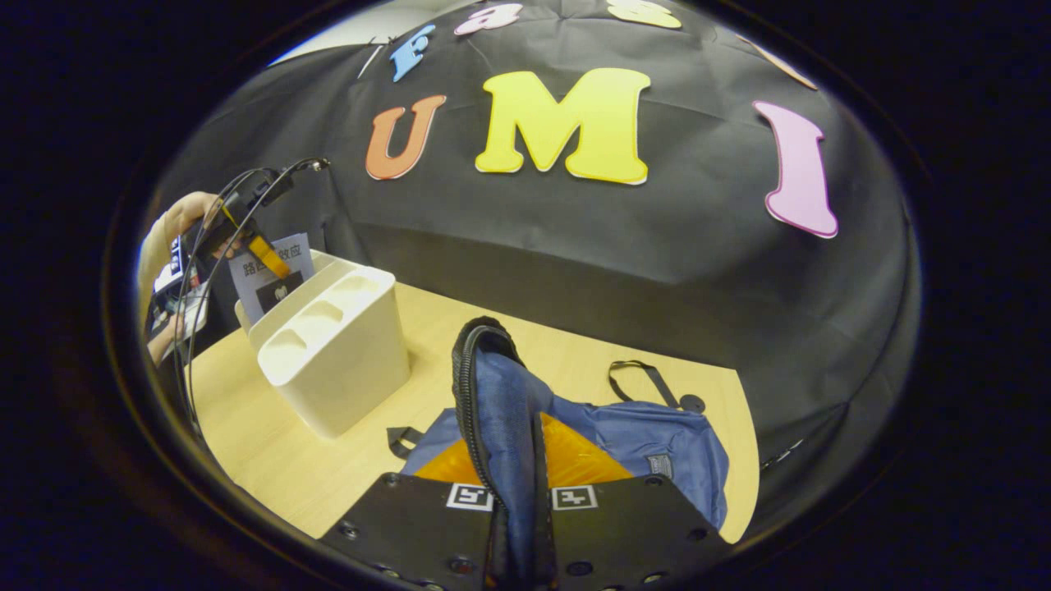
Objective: Open the schoolbag, grab two books from the bookshelf and put them into the schoolbag.
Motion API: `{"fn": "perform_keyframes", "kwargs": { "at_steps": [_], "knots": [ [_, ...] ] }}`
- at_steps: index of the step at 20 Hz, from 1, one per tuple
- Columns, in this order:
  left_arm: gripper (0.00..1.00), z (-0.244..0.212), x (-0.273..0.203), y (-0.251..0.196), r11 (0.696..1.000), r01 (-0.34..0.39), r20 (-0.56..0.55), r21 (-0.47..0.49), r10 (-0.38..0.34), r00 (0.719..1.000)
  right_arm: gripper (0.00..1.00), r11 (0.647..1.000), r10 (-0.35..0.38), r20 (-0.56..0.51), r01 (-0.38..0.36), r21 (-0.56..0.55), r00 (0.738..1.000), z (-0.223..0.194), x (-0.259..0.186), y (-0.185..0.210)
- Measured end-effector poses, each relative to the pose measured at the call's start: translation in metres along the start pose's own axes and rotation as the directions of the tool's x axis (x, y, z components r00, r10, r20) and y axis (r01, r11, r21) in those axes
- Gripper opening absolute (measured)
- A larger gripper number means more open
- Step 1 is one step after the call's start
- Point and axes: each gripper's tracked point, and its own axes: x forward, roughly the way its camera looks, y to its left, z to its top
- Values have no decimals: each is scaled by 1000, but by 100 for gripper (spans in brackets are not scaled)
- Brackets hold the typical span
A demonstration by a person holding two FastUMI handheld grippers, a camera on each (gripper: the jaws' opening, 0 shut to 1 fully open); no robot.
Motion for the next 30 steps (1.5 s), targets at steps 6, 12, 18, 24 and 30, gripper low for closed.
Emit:
{"fn": "perform_keyframes", "kwargs": {
  "at_steps": [6,12,18,24,30],
  "knots": [
    [59,-7,-5,-28,993,113,-16,-45,-114,993,8,1000,8,15,-9,25,1000,-2,-5,1],
    [47,-6,-22,-25,991,115,32,-67,-113,993,8,999,4,18,-5,48,1000,-4,-8,-4],
    [47,-2,-64,-10,988,114,167,-101,-96,981,7,998,-12,6,11,61,1000,-1,-5,-7],
    [46,12,-127,-9,982,159,373,-105,-109,922,8,997,-28,-3,28,66,1000,-3,-4,-7],
    [46,7,-181,-27,984,172,450,-43,-134,883,8,997,-31,-2,31,71,1000,-5,-6,-4]
  ]
}}
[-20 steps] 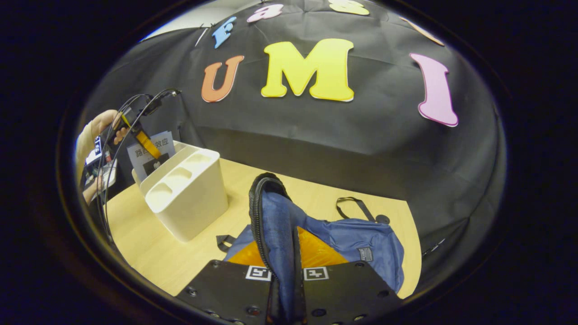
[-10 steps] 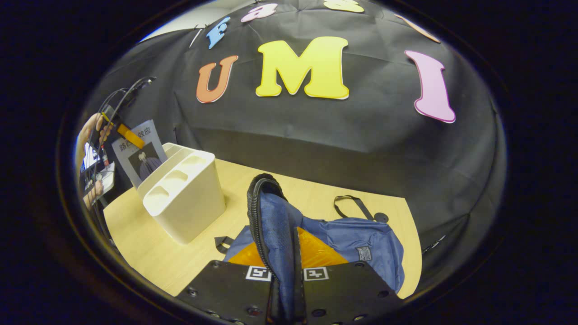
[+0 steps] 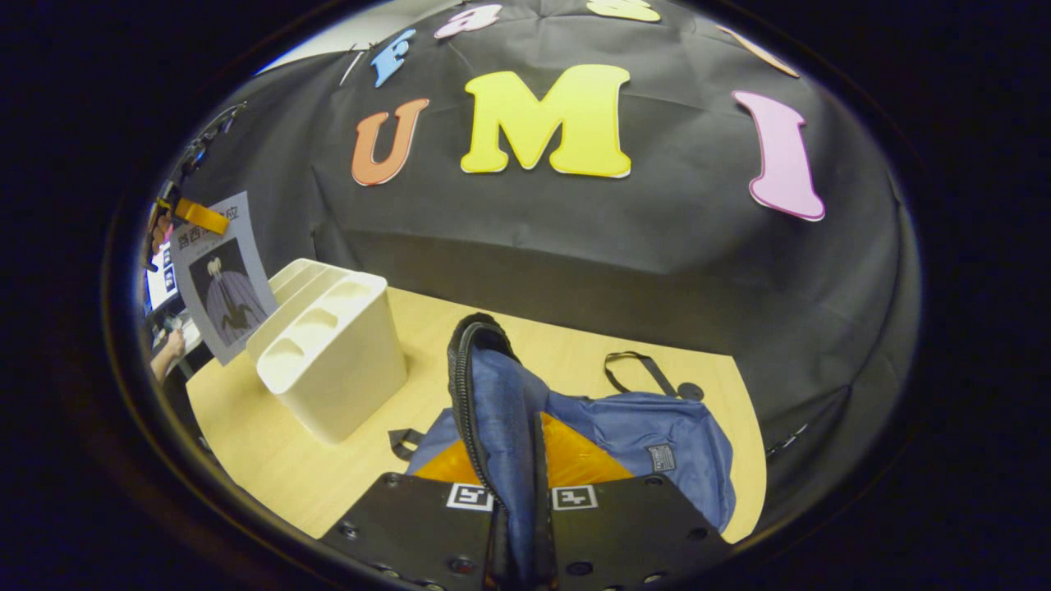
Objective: Open the schoolbag, grab two books from the bookshelf and put them into the schoolbag.
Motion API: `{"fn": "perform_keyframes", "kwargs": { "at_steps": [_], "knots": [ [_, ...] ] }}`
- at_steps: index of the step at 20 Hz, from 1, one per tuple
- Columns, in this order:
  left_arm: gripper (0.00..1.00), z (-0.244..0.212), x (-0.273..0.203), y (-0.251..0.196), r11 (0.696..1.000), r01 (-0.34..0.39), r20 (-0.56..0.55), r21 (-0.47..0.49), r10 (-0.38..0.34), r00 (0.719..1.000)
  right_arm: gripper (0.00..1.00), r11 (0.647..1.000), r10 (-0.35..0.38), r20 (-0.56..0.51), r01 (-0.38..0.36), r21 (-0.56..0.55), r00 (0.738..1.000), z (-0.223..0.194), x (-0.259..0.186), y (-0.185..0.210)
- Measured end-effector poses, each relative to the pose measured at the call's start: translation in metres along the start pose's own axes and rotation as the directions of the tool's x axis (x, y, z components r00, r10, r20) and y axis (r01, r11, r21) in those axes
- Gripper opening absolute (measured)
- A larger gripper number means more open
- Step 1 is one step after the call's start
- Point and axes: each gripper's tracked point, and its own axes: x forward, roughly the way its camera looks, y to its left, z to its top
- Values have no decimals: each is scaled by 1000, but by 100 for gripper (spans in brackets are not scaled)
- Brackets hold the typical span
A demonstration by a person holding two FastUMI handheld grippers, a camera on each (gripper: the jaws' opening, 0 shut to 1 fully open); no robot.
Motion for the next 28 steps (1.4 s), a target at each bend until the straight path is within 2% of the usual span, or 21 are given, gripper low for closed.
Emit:
{"fn": "perform_keyframes", "kwargs": {
  "at_steps": [3,7,11,14,18,19,20,21,23,26,28],
  "knots": [
    [45,2,-30,-13,999,-11,28,44,9,1000,8,1000,7,1,-7,4,1000,-3,-1,3],
    [45,5,-64,-15,995,-61,61,79,56,997,8,1000,21,-4,-21,6,1000,-5,1,5],
    [45,-9,-99,-30,995,-78,50,67,75,996,8,999,37,-9,-37,-19,999,-4,4,6],
    [45,-25,-126,-53,997,-60,38,49,59,998,8,998,50,-20,-50,-26,999,-6,6,6],
    [45,-56,-139,-103,998,30,29,62,-31,999,7,998,60,-23,-60,-6,998,-10,5,8],
    [48,-63,-138,-118,996,58,26,62,-60,998,7,999,54,-22,-54,-3,998,-11,4,7],
    [45,-65,-134,-134,994,90,29,66,-92,995,7,999,48,-15,-48,6,999,-10,3,6],
    [48,-65,-129,-149,990,123,37,64,-125,991,8,999,39,-1,-39,16,999,-8,2,4],
    [46,-57,-114,-185,978,208,75,14,-208,975,8,999,17,6,-17,31,1000,-9,-1,0],
    [45,-51,-84,-242,916,387,82,-110,-379,922,7,997,6,2,-6,80,1000,-8,-2,-3],
    [46,-42,-60,-260,878,447,92,-174,-437,895,8,995,-20,3,20,102,1000,-5,-3,-14]
  ]
}}
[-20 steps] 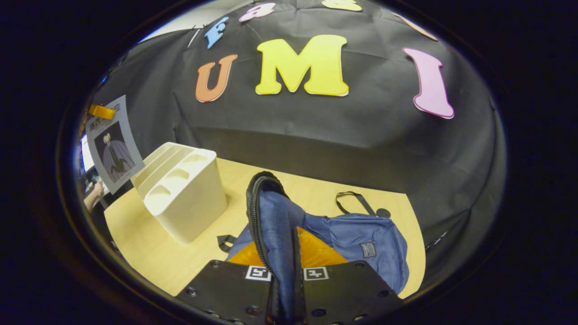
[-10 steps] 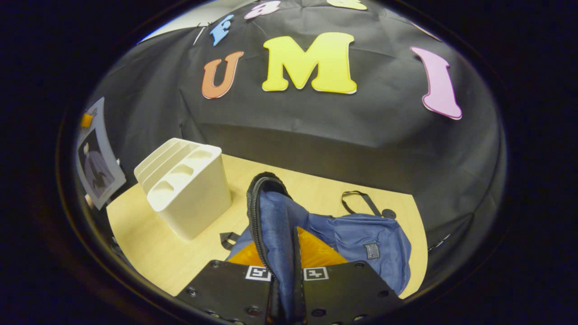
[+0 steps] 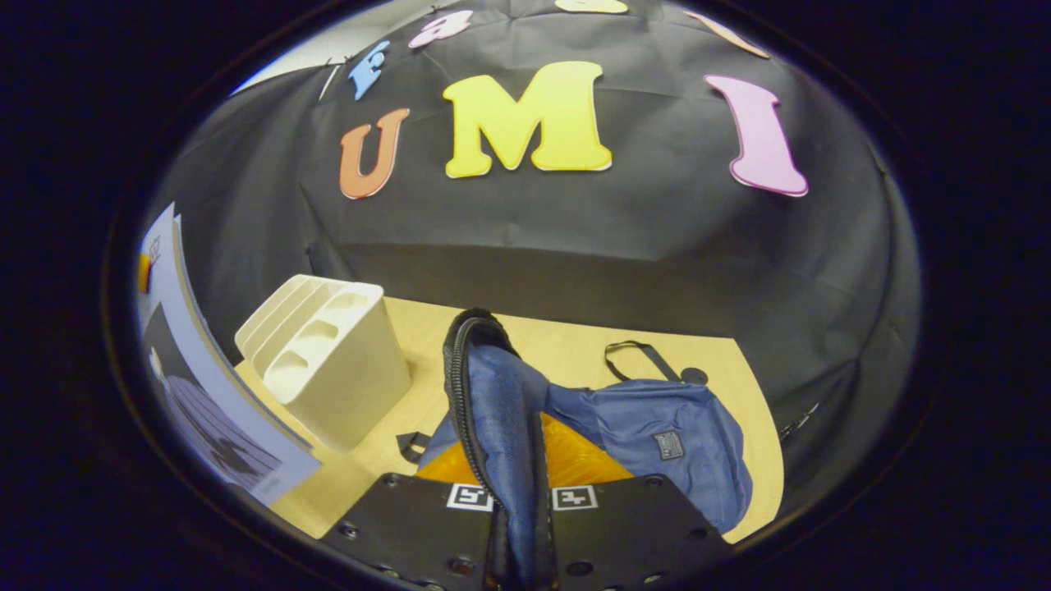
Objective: Open the schoolbag, grab two books from the bookshelf and put them into the schoolbag.
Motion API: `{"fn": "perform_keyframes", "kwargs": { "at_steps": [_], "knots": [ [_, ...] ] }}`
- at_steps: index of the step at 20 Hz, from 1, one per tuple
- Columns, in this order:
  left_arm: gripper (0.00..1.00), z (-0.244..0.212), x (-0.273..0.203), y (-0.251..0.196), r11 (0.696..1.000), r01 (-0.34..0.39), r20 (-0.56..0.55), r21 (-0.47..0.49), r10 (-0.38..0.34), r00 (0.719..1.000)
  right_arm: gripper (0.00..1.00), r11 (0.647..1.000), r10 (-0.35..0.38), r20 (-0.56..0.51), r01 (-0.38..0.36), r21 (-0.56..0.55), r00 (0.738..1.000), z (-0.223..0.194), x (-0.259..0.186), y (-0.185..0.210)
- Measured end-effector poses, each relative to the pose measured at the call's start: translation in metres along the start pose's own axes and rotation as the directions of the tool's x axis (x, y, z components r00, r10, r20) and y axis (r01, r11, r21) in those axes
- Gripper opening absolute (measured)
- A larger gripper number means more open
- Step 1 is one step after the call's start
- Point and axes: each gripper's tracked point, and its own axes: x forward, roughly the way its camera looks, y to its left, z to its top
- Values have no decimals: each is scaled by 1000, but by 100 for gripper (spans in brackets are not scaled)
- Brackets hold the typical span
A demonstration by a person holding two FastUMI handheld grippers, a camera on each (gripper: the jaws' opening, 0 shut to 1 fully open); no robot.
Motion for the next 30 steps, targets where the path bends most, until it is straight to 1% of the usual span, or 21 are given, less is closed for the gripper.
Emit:
{"fn": "perform_keyframes", "kwargs": {
  "at_steps": [2,4,5,6,8,10,11,12,13,16,18,19,20,21,23,25,29,30],
  "knots": [
    [46,7,32,3,997,36,13,-72,-36,999,8,1000,-18,-1,18,21,1000,4,-1,-8],
    [45,8,64,5,985,83,18,-153,-81,997,8,998,-60,-12,60,17,998,7,-3,-21],
    [49,5,78,6,975,107,16,-194,-105,994,8,997,-73,-21,74,27,997,11,-4,-27],
    [46,5,93,7,962,129,23,-239,-127,992,7,996,-77,-30,79,42,997,14,-6,-28],
    [46,10,119,5,935,176,55,-308,-167,984,8,994,-96,-42,99,53,994,26,-8,-34],
    [46,13,144,10,912,186,90,-364,-164,982,8,991,-129,-33,130,40,991,41,-13,-40],
    [46,12,158,14,909,179,98,-377,-153,983,8,989,-140,-26,141,40,990,50,-15,-42],
    [51,8,171,14,902,170,91,-396,-146,985,8,988,-149,-23,150,40,989,56,-17,-44],
    [46,4,184,12,901,169,80,-399,-149,986,8,987,-156,-21,156,36,988,61,-18,-45],
    [46,1,220,2,869,195,86,-455,-175,981,8,986,-167,-23,168,27,986,68,-17,-46],
    [46,-4,242,2,862,187,97,-472,-160,982,8,986,-166,-21,166,32,986,72,-17,-45],
    [51,-8,253,-3,858,186,104,-480,-155,982,7,986,-163,-19,164,33,986,74,-16,-43],
    [46,-12,261,-7,851,195,116,-488,-159,980,7,986,-165,-15,165,30,986,76,-17,-42],
    [46,-15,267,-11,843,207,127,-496,-165,978,7,986,-166,-1,166,19,986,81,-17,-39],
    [46,-17,279,-15,815,223,160,-534,-161,974,8,984,-176,27,176,-12,984,91,-19,-34],
    [46,-22,290,-18,790,239,200,-565,-149,968,7,987,-160,29,161,-23,987,92,-16,-23],
    [46,-41,311,-33,729,286,243,-622,-167,955,8,988,-146,30,147,-44,989,97,-12,-11],
    [46,-47,317,-37,720,287,240,-631,-171,956,7,989,-139,33,141,-48,990,99,-12,-7]
  ]
}}
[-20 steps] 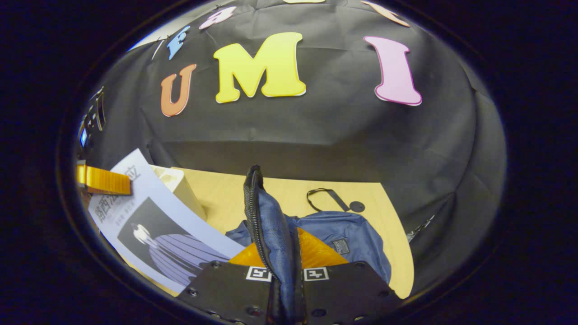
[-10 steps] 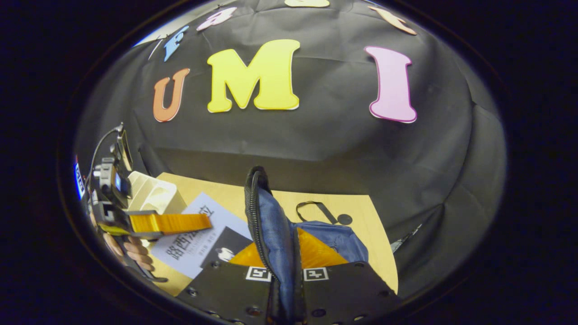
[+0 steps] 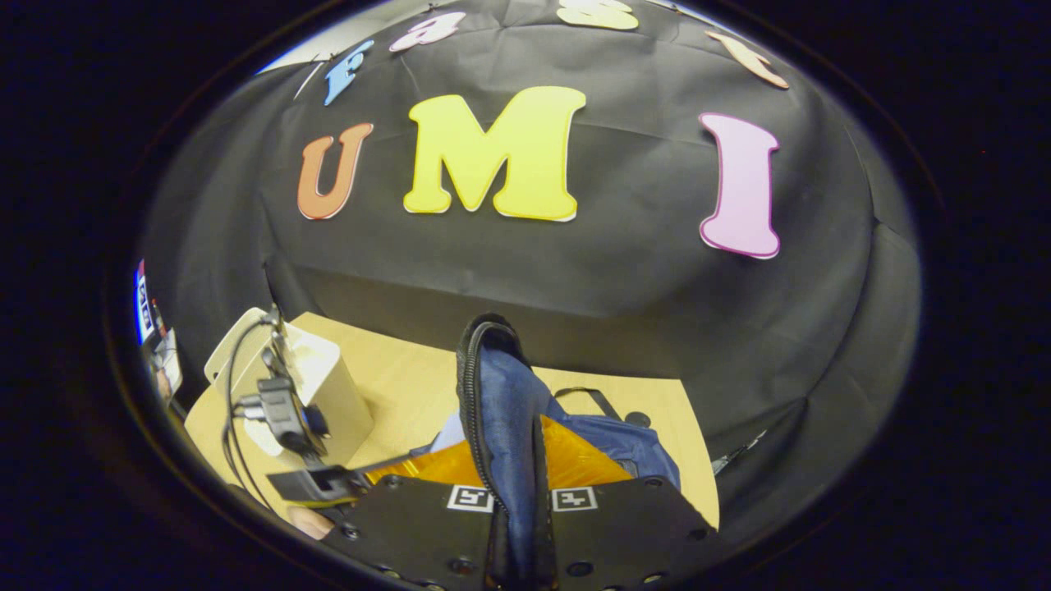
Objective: Open the schoolbag, grab two books from the bookshelf and put them into the schoolbag.
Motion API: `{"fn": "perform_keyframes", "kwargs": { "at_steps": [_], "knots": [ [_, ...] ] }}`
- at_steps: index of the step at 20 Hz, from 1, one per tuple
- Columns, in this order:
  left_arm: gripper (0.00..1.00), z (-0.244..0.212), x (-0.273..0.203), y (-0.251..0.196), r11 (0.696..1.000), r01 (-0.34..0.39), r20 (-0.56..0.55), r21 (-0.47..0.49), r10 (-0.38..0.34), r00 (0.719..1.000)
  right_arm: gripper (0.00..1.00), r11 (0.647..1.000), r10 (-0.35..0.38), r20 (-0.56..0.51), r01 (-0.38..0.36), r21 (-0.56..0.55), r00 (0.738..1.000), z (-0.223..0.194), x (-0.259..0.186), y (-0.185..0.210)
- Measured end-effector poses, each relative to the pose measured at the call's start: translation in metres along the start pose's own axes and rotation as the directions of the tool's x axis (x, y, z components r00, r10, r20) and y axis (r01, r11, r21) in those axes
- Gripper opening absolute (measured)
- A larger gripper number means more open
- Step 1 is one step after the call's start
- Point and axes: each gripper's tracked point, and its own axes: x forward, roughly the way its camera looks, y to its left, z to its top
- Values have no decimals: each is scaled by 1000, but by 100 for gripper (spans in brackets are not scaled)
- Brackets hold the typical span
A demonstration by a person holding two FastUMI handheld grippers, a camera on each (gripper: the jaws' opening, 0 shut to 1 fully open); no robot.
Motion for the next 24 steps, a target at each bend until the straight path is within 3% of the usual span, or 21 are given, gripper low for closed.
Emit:
{"fn": "perform_keyframes", "kwargs": {
  "at_steps": [4,9,10,13,16,19,20,21,24],
  "knots": [
    [46,-48,30,5,999,10,-72,-50,-13,997,7,999,39,6,-39,5,999,3,5,16],
    [46,-49,40,4,999,39,-42,-38,-41,998,7,999,36,57,-38,34,998,7,6,13],
    [46,-49,41,5,999,39,-46,-24,-40,998,11,998,42,68,-45,53,997,5,6,11],
    [49,-50,39,11,995,11,-77,100,-3,997,7,988,88,82,-98,119,993,-1,4,9],
    [59,-46,31,31,946,-71,-76,316,99,992,11,982,95,90,-109,157,991,-9,5,3],
    [84,-49,23,43,899,-121,-97,420,177,979,7,975,102,84,-116,189,991,-18,5,1],
    [100,-44,19,44,885,-129,-90,448,188,978,7,974,100,88,-115,193,991,-21,6,0],
    [92,-37,13,44,862,-142,-71,486,201,977,8,974,96,89,-112,195,991,-25,7,-2],
    [97,-12,-15,35,806,-139,-14,576,180,984,9,968,95,89,-113,225,991,-34,13,-2]
  ]
}}
